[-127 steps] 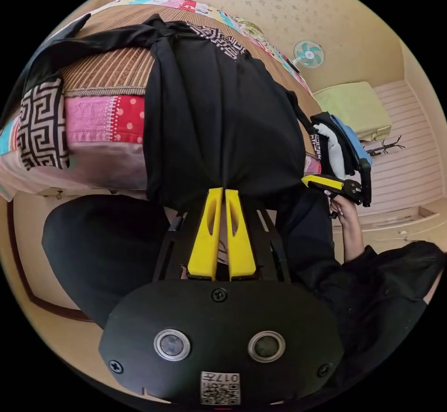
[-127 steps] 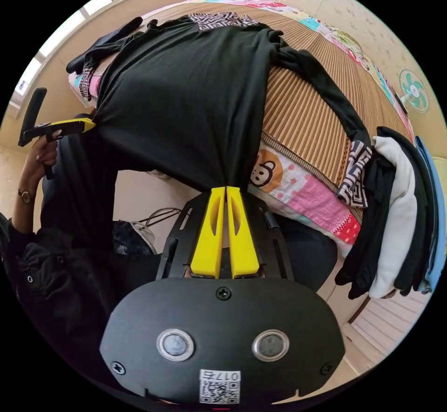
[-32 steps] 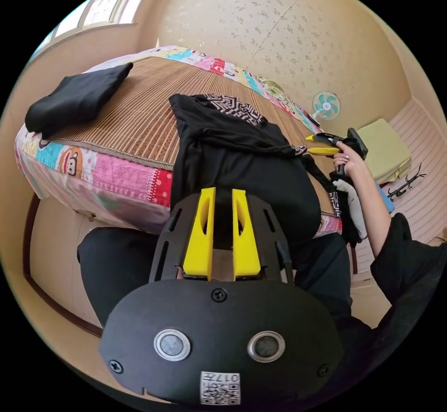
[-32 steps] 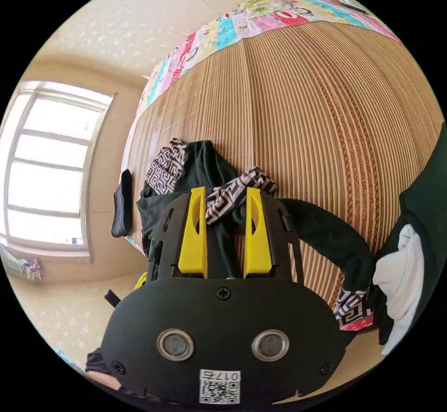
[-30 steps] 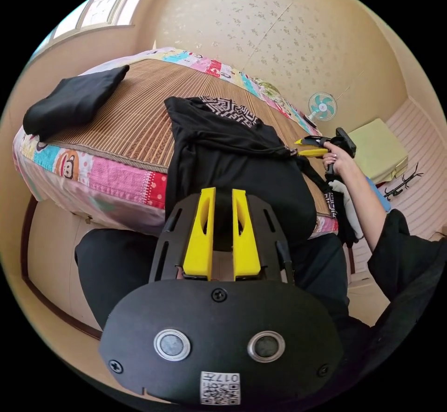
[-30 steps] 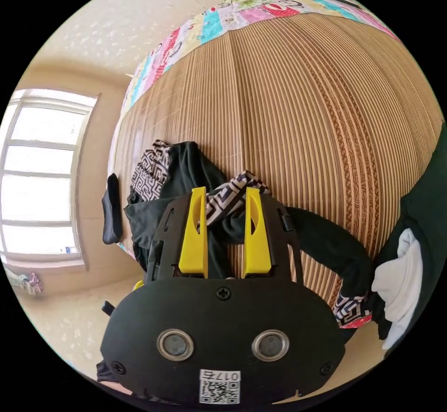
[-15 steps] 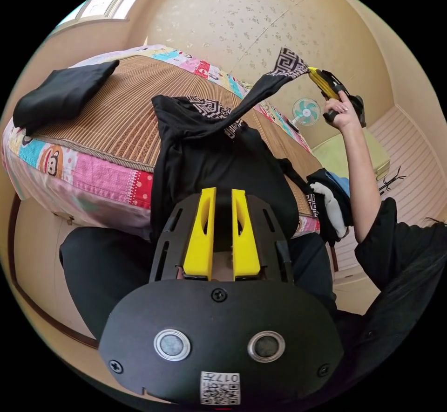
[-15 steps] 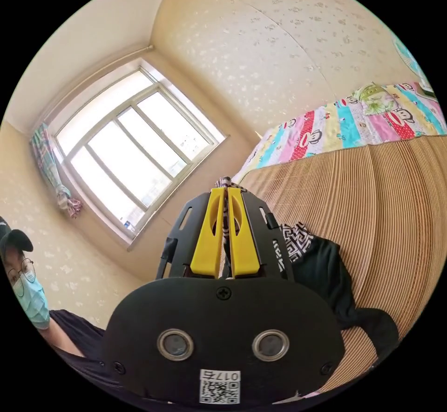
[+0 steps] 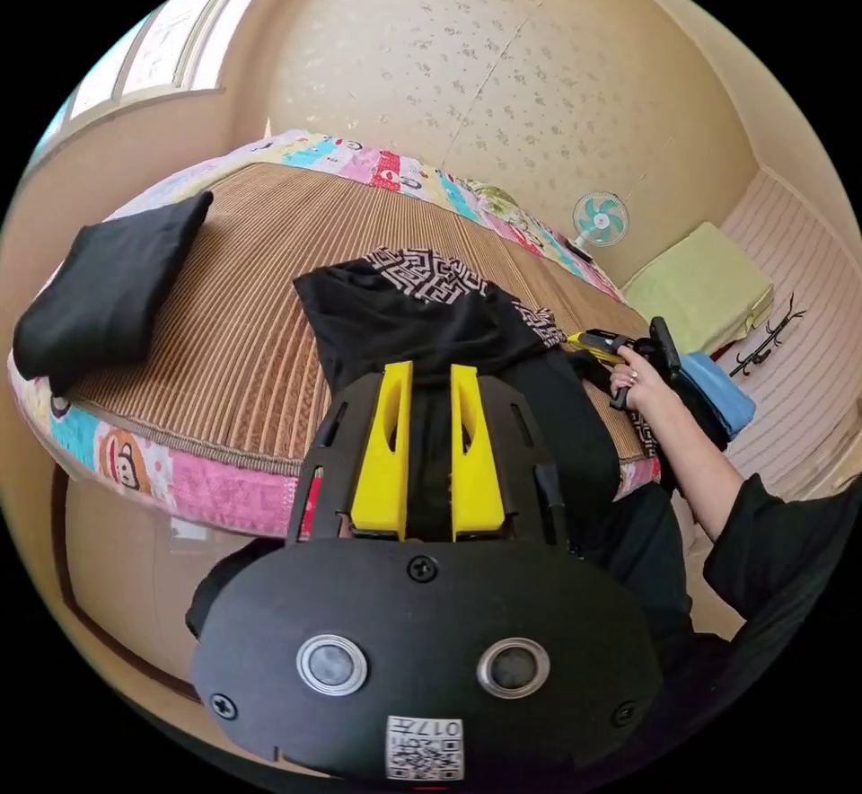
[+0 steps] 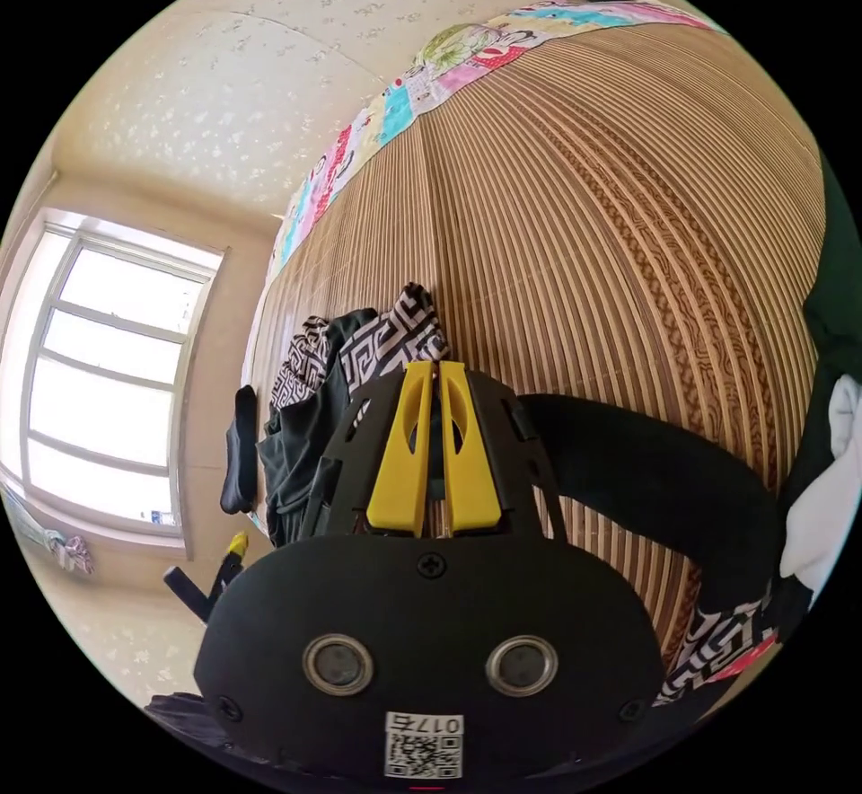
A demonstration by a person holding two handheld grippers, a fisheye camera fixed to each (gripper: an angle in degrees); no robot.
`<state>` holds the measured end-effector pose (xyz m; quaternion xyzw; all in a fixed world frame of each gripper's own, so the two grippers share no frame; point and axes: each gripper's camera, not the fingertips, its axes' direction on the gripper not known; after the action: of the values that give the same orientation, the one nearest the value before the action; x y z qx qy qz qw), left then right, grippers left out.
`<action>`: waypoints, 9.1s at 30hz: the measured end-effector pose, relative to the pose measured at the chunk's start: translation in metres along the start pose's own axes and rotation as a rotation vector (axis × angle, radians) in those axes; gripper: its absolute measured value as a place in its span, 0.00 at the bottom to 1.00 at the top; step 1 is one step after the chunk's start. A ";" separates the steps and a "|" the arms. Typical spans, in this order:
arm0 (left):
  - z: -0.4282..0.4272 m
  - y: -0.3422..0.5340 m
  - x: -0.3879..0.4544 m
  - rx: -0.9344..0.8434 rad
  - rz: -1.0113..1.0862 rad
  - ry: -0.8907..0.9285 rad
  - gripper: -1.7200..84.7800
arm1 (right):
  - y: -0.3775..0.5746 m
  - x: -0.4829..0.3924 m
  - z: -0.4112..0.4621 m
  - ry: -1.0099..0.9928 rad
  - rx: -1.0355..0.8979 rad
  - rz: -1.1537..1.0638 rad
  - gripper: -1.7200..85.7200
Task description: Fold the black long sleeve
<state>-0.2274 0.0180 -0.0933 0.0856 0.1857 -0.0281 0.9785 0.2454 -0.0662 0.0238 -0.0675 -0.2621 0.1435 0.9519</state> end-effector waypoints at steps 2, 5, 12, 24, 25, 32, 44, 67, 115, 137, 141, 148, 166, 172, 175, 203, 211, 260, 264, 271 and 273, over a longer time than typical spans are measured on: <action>0.026 -0.027 -0.007 -0.033 0.005 -0.033 0.10 | 0.005 -0.011 -0.008 -0.011 0.022 -0.041 0.04; 0.080 -0.041 -0.035 -0.168 -0.147 -0.142 0.07 | 0.019 -0.023 -0.022 0.006 0.038 -0.112 0.05; 0.040 -0.009 -0.087 0.059 -0.403 -0.255 0.01 | 0.094 0.019 -0.101 -0.106 0.117 0.012 0.11; 0.015 0.058 -0.034 -0.030 -0.174 0.015 0.01 | 0.163 0.012 -0.118 0.559 0.049 -0.047 0.10; 0.026 0.062 -0.029 -0.089 -0.139 0.009 0.01 | 0.159 -0.006 -0.127 0.556 0.066 -0.090 0.08; 0.044 0.096 -0.053 0.021 -0.020 0.131 0.01 | 0.111 -0.080 -0.270 0.174 0.269 -0.223 0.05; 0.049 0.109 -0.109 0.036 -0.171 0.338 0.01 | 0.149 0.024 -0.321 0.339 0.376 -0.028 0.06; 0.045 0.129 -0.130 0.080 -0.142 0.335 0.01 | 0.124 0.041 -0.340 -0.225 0.660 0.100 0.05; 0.053 0.092 -0.069 -0.017 -0.224 0.321 0.01 | 0.093 -0.270 0.139 -0.005 -0.236 -0.808 0.07; 0.192 -0.114 0.077 -0.388 0.217 -0.352 0.01 | 0.007 -0.193 0.152 0.555 -0.261 -0.628 0.04; 0.222 -0.159 0.065 -0.328 0.168 -0.320 0.01 | -0.026 -0.194 0.174 0.709 -0.136 -0.678 0.04; 0.232 -0.200 0.041 -0.381 0.081 -0.229 0.02 | -0.065 -0.183 0.166 0.695 -0.138 -0.581 0.03; -0.004 0.063 -0.053 -0.120 -0.365 0.009 0.16 | 0.187 -0.035 -0.032 0.114 0.139 -0.091 0.12; -0.001 0.072 -0.075 -0.262 -0.432 0.287 0.05 | 0.199 -0.039 -0.043 0.061 0.121 -0.072 0.06; -0.054 0.081 -0.082 -0.085 -0.380 0.424 0.03 | 0.218 -0.048 -0.099 0.006 0.229 -0.130 0.05; -0.003 -0.057 -0.151 0.156 -0.418 0.413 0.06 | 0.034 -0.151 -0.096 0.324 0.366 -0.311 0.06; 0.020 -0.020 -0.165 0.113 -0.410 0.352 0.16 | 0.023 -0.117 -0.048 0.297 0.225 -0.328 0.12; -0.137 0.098 -0.073 0.505 -0.266 0.743 0.07 | 0.149 -0.002 -0.238 -0.671 0.335 -0.285 0.07; -0.140 0.075 -0.065 0.466 -0.284 0.709 0.07 | 0.136 -0.027 -0.247 -0.596 0.305 -0.299 0.08; -0.143 0.008 -0.063 0.490 -0.254 0.813 0.07 | 0.097 -0.086 -0.250 -0.589 0.303 -0.378 0.07; -0.153 0.005 -0.057 0.504 -0.232 0.747 0.07 | 0.100 -0.105 -0.255 -0.545 0.322 -0.416 0.06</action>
<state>-0.3344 0.0519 -0.2120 0.3035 0.5210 -0.1487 0.7838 0.2678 -0.0170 -0.2649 0.1782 -0.4880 -0.0007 0.8545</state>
